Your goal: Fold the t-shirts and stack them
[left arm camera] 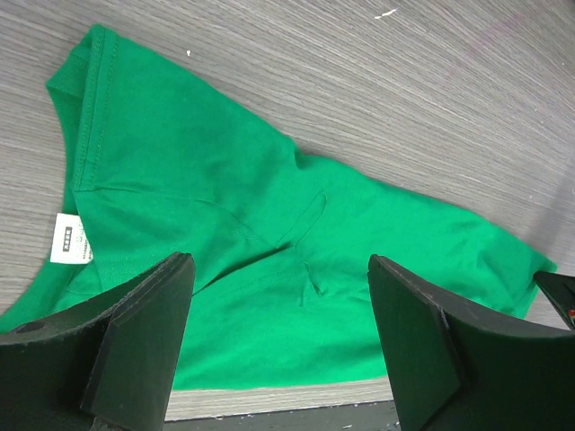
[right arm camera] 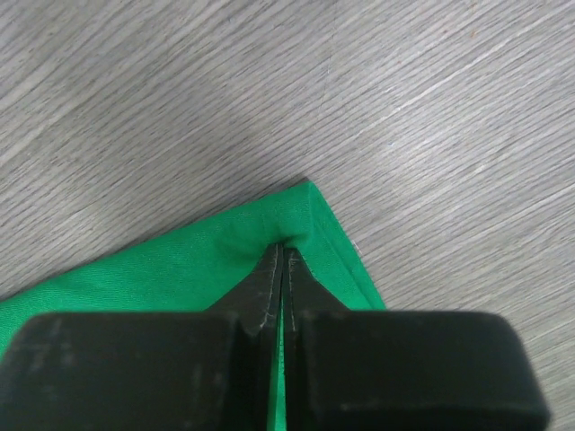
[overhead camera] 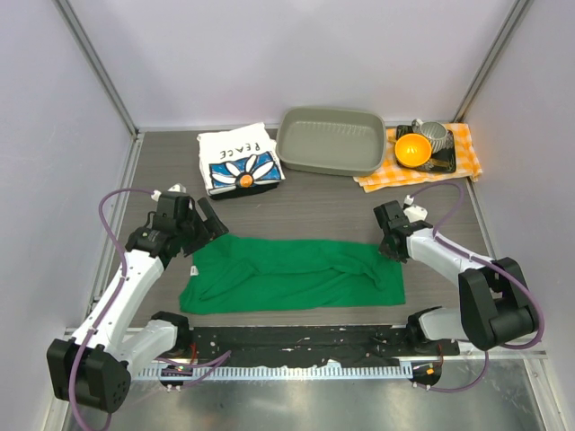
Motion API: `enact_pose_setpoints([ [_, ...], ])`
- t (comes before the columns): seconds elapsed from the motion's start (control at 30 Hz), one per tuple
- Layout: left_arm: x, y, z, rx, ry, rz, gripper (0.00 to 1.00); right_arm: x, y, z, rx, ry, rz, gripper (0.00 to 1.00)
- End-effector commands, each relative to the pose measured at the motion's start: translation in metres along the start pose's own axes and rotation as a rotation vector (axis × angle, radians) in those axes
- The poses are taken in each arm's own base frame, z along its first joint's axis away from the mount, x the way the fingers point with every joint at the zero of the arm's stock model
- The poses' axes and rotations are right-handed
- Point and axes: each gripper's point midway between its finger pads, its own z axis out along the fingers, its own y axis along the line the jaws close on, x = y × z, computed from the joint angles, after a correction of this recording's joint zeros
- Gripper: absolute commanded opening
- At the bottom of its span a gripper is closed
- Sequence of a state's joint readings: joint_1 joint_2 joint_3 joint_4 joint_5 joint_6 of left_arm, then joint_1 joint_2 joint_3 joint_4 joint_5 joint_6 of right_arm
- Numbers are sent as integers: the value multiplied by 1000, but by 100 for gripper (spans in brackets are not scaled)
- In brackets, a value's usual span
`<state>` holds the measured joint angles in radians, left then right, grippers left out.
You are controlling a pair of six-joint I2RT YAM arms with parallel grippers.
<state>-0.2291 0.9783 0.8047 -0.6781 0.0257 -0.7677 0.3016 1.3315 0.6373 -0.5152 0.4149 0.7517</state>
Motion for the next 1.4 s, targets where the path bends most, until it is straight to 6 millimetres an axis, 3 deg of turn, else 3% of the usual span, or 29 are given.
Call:
enact_pose_setpoints([
  [0.0, -8, -4, -3, 8, -28, 27, 82, -1, -3, 7, 12, -10, 4, 1],
  [0.17, -9, -5, -6, 10, -32, 27, 82, -5, -2, 6, 8, -19, 13, 1],
  [0.5, -16, -5, -13, 0, -61, 33, 82, -49, 5, -11, 0, -121, 56, 1],
  [0.7, -15, -4, -14, 1, -60, 33, 82, -65, 13, -16, -14, -150, 74, 1],
  [1.0, -15, -2, -16, -7, -65, 36, 82, -65, 13, 14, 61, -141, 60, 1],
  [1.17, -14, 3, -19, -19, -77, 40, 82, -72, 12, 19, 86, -169, 58, 1],
  [1.2, -14, 4, -21, -21, -84, 40, 82, -74, 12, 18, 83, -173, 55, 4],
  [1.23, -15, 4, -21, -21, -87, 40, 82, -75, 12, 16, 82, -175, 55, 16],
  [1.27, -15, 5, -22, -26, -91, 40, 82, -77, 12, 12, 82, -172, 53, 32],
  [1.3, -15, 7, -23, -30, -95, 38, 82, -79, 11, 9, 76, -177, 50, 66],
  [1.37, -14, 9, -23, -41, -92, 40, 83, -89, 11, -8, 44, -219, 70, 92],
])
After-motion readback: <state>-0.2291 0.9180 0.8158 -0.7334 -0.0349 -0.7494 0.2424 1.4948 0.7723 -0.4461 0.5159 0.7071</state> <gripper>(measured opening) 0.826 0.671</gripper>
